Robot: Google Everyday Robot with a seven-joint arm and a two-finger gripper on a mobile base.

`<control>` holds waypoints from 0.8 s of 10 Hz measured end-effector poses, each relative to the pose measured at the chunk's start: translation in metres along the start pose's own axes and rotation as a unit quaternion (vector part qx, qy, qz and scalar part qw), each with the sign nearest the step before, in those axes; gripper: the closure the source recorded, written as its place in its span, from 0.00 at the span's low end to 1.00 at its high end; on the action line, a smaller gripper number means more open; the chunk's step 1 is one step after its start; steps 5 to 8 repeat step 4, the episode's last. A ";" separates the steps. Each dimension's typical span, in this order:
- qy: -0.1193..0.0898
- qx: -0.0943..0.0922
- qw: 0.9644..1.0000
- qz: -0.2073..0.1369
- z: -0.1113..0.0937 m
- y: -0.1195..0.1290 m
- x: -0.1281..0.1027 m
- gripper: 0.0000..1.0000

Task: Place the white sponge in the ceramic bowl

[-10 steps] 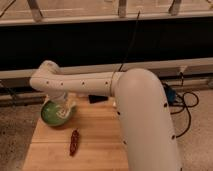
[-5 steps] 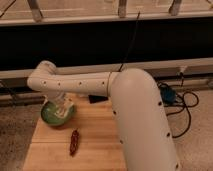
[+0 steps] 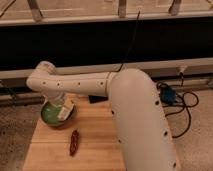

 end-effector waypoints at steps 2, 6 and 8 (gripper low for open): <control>0.000 0.001 1.000 -0.001 0.001 -0.003 0.000 0.20; 0.001 0.002 1.000 -0.002 0.002 -0.004 0.001 0.20; 0.001 0.002 1.000 -0.002 0.002 -0.004 0.001 0.20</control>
